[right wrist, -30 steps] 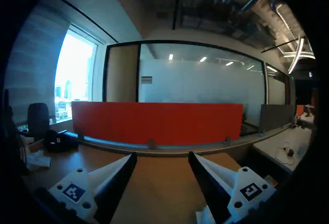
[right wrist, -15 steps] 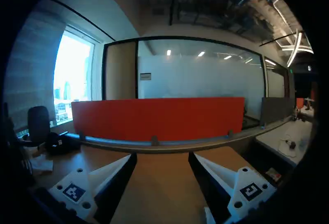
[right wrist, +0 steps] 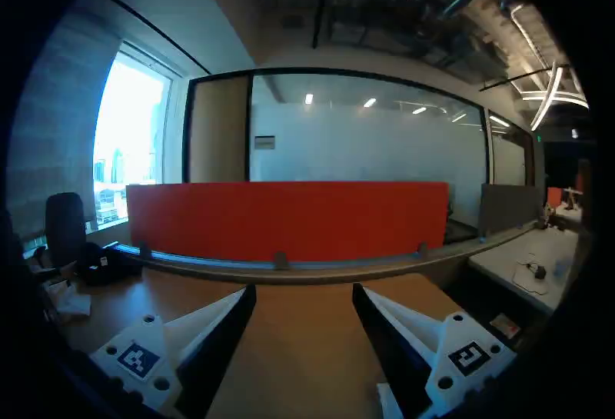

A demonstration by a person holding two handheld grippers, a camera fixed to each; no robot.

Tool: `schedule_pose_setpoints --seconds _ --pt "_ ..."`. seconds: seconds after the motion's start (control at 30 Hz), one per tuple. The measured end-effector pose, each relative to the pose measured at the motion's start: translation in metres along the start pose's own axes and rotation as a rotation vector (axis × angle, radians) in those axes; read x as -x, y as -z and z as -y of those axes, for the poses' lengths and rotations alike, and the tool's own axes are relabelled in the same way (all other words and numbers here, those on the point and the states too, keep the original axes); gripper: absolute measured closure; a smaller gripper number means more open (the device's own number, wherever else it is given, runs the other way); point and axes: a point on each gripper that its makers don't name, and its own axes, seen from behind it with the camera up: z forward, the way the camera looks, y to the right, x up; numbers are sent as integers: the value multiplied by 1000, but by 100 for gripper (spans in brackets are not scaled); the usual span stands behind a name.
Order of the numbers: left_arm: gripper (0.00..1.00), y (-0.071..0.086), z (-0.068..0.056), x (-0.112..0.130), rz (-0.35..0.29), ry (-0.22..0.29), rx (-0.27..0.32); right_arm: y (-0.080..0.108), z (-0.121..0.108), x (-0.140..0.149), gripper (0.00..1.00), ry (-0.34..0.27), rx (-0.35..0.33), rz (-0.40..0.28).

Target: Fold towel

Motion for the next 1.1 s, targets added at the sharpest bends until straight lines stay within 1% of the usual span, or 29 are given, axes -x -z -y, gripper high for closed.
schedule_pose_setpoints --seconds 0.1,0.2,0.3,0.5,0.57,0.8,1.1 --pt "14 0 0 11 -10 7 -6 0 2 4 3 12 3 1" --pt "14 0 0 22 -14 25 -9 0 4 6 3 21 4 -3" --pt "14 0 0 30 -24 34 -10 0 6 7 3 21 6 -14" --pt "14 -2 1 45 -39 20 -16 -2 9 23 3 13 4 -13" --pt "14 -2 1 50 -42 24 -20 -2 9 29 3 11 6 -11" --pt "14 -1 3 61 -55 40 -27 -3 9 43 3 7 8 -9" --pt "14 1 2 74 -55 61 -33 -4 10 50 3 9 6 -9"
